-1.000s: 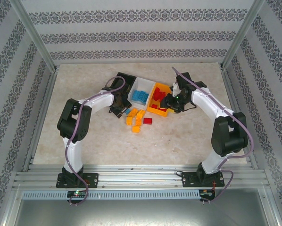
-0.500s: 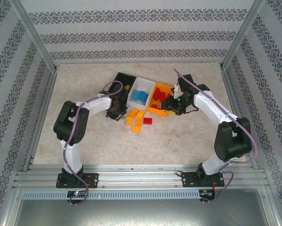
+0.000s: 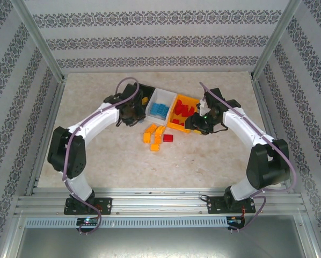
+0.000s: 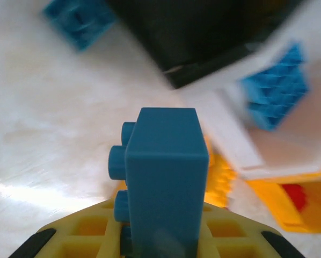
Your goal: Sort the legos into containers by color
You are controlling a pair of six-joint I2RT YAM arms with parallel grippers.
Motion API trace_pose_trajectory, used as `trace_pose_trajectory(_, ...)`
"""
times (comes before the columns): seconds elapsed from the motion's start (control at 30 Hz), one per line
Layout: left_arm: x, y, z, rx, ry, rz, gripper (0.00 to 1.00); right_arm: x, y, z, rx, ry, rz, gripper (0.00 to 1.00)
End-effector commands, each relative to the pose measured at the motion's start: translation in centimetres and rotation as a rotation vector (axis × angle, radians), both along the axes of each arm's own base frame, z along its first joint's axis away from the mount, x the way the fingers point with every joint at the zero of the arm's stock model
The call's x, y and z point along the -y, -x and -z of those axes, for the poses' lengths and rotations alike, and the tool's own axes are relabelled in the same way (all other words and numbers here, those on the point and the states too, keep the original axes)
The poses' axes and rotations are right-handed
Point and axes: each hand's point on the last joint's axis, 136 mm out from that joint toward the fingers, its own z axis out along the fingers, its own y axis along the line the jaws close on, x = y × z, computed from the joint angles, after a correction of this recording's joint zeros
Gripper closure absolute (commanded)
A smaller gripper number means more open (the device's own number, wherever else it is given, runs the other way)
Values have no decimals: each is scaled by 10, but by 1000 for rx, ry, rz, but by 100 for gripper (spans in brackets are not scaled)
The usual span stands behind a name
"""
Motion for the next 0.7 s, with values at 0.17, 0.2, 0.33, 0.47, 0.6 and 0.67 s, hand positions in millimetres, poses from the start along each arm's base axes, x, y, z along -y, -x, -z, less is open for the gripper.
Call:
trace_pose_trajectory(0.17, 38, -35, -14, 57, -173, 387, 80, 8, 4, -14, 37, 19, 4, 52)
trace_pose_trajectory(0.2, 43, -41, -14, 56, -183, 404, 80, 10, 5, -16, 41, 23, 5, 52)
trace_pose_trajectory(0.33, 64, -62, -13, 70, -225, 475, 80, 14, 7, -21, 53, 41, 12, 52)
trace_pose_trajectory(0.47, 73, -76, -10, 70, -258, 496, 80, 18, 8, -25, 57, 55, 22, 52)
trace_pose_trajectory(0.6, 78, -85, -5, 74, -267, 512, 80, 22, 8, -24, 58, 70, 35, 52)
trace_pose_trajectory(0.67, 79, -87, -1, 69, -273, 522, 80, 22, 9, -22, 53, 70, 44, 52)
